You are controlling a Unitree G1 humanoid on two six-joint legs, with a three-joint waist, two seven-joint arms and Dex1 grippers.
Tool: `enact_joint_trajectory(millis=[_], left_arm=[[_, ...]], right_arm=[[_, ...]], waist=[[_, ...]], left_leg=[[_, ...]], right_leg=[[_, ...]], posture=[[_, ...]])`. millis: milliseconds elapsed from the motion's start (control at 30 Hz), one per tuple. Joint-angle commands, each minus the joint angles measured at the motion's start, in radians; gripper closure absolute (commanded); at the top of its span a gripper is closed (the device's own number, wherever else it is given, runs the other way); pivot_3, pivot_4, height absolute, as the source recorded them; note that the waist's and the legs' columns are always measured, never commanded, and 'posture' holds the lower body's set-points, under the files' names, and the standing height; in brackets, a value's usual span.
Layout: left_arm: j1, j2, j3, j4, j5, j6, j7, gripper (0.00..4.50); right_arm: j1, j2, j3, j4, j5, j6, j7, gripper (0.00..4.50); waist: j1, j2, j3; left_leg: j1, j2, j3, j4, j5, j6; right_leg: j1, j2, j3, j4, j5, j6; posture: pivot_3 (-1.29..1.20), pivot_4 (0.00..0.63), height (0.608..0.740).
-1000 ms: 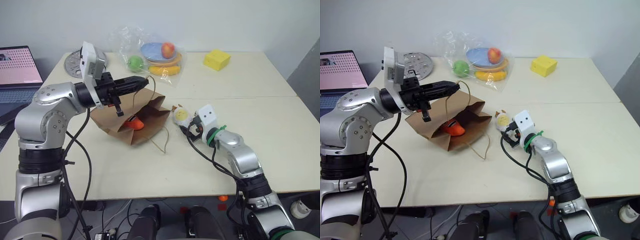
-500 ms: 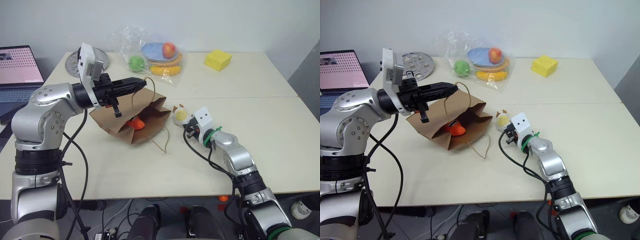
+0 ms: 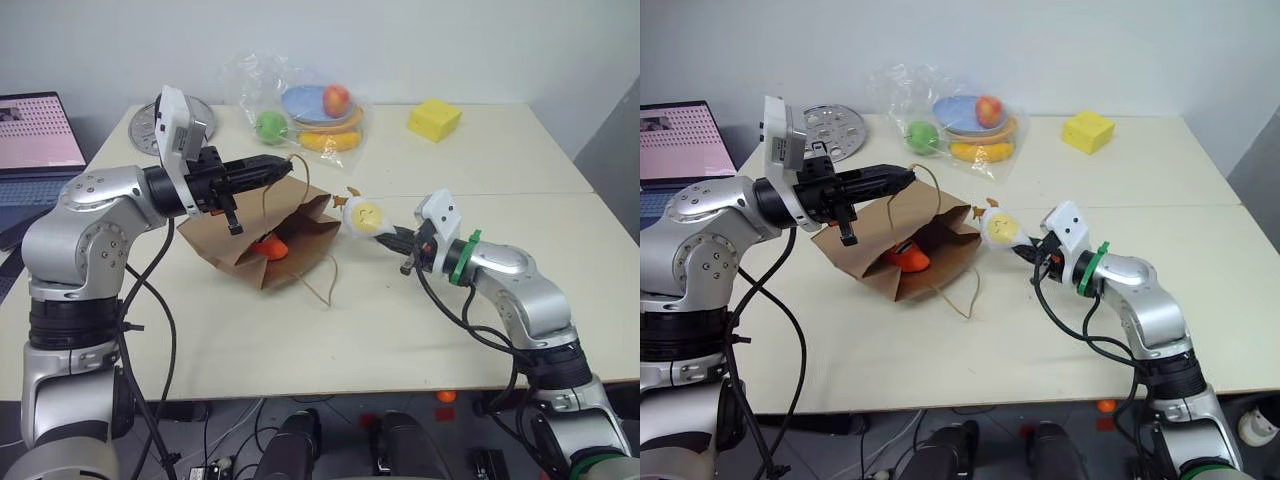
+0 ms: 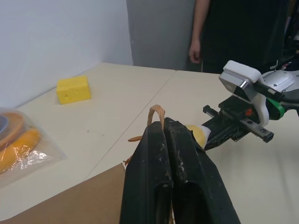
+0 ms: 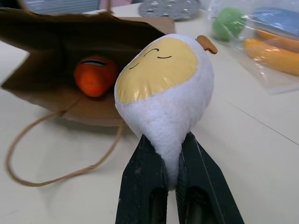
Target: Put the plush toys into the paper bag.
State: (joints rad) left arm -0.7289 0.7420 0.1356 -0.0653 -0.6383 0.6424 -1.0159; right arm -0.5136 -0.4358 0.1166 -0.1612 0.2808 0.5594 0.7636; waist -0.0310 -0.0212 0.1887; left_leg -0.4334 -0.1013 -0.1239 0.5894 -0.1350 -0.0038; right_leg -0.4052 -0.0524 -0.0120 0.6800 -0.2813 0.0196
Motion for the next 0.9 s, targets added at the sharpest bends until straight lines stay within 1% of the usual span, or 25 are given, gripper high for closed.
enact_joint_trajectory(millis=[33, 233, 400, 500, 567, 633, 700, 833, 900], left_arm=[[-0.034, 0.007, 0.012, -0.003, 0.004, -0.023, -0.006, 4.50], [-0.046, 0.011, 0.007, 0.006, 0.009, -0.023, -0.014, 4.50], [-0.044, 0.012, 0.008, -0.003, 0.004, -0.016, -0.018, 4.50], [-0.041, 0.009, 0.006, -0.010, 0.002, -0.012, -0.020, 4.50], [-0.042, 0.007, 0.007, -0.008, -0.001, -0.012, -0.018, 4.50], [-0.041, 0.008, 0.005, -0.012, -0.002, -0.012, -0.021, 4.50], [-0.041, 0.008, 0.002, -0.014, -0.003, -0.011, -0.023, 4.50], [-0.044, 0.010, 0.003, -0.021, -0.010, -0.003, -0.026, 4.50], [-0.040, 0.011, 0.003, -0.027, -0.011, -0.001, -0.027, 4.50]], right_arm=[[-0.017, -0.007, 0.047, -0.043, 0.009, 0.001, 0.041, 4.49], [-0.042, 0.024, 0.128, -0.010, -0.027, -0.005, 0.030, 4.49], [-0.119, 0.156, 0.174, 0.095, -0.074, -0.031, -0.046, 4.49], [-0.158, 0.215, 0.194, 0.155, -0.099, -0.056, -0.060, 4.49], [-0.184, 0.255, 0.201, 0.203, -0.109, -0.064, -0.069, 4.49], [-0.215, 0.290, 0.214, 0.253, -0.126, -0.078, -0.074, 4.49], [-0.249, 0.329, 0.210, 0.313, -0.134, -0.083, -0.091, 4.49], [-0.321, 0.399, 0.196, 0.486, -0.181, -0.153, -0.157, 4.49], [-0.335, 0.434, 0.161, 0.534, -0.167, -0.171, -0.188, 4.49]], waist=[[0.000, 0.000, 0.000], [0.002, 0.000, 0.000], [-0.001, 0.000, 0.000], [0.001, 0.000, 0.000], [0.001, 0.000, 0.000], [0.002, 0.000, 0.000], [0.001, 0.000, 0.000], [-0.001, 0.000, 0.000], [0.000, 0.000, 0.000]], left_leg=[[0.000, 0.000, 0.000, 0.000, 0.000, 0.000], [0.000, 0.000, 0.000, 0.000, 0.000, 0.000], [0.000, 0.000, 0.000, 0.000, 0.000, 0.000], [0.000, 0.001, 0.000, 0.000, 0.000, 0.000], [0.000, 0.000, 0.000, 0.000, 0.000, 0.000], [0.000, 0.000, 0.000, 0.000, 0.000, 0.000], [0.000, 0.000, 0.000, 0.000, 0.000, 0.000], [0.000, 0.001, 0.000, 0.000, 0.000, -0.001], [0.000, 0.001, 0.000, 0.000, 0.000, -0.001]], right_leg=[[0.000, 0.000, 0.000, 0.000, 0.000, 0.000], [0.000, 0.000, 0.000, 0.000, 0.000, 0.000], [0.000, 0.000, 0.000, 0.000, 0.000, 0.000], [-0.001, 0.001, 0.000, 0.000, 0.000, -0.001], [-0.001, 0.001, 0.000, 0.000, 0.003, -0.005], [-0.001, 0.001, 0.000, 0.000, 0.003, -0.005], [-0.001, 0.001, 0.000, 0.000, 0.003, -0.005], [-0.001, 0.002, 0.000, 0.000, 0.004, -0.006], [-0.001, 0.002, 0.000, 0.000, 0.004, -0.006]], posture=[[0.00, 0.150, 0.740], [0.00, 0.150, 0.740], [0.00, 0.150, 0.740], [0.00, 0.150, 0.740], [0.00, 0.150, 0.740], [0.00, 0.150, 0.740], [0.00, 0.150, 0.740], [0.00, 0.150, 0.740], [0.00, 0.150, 0.740]])
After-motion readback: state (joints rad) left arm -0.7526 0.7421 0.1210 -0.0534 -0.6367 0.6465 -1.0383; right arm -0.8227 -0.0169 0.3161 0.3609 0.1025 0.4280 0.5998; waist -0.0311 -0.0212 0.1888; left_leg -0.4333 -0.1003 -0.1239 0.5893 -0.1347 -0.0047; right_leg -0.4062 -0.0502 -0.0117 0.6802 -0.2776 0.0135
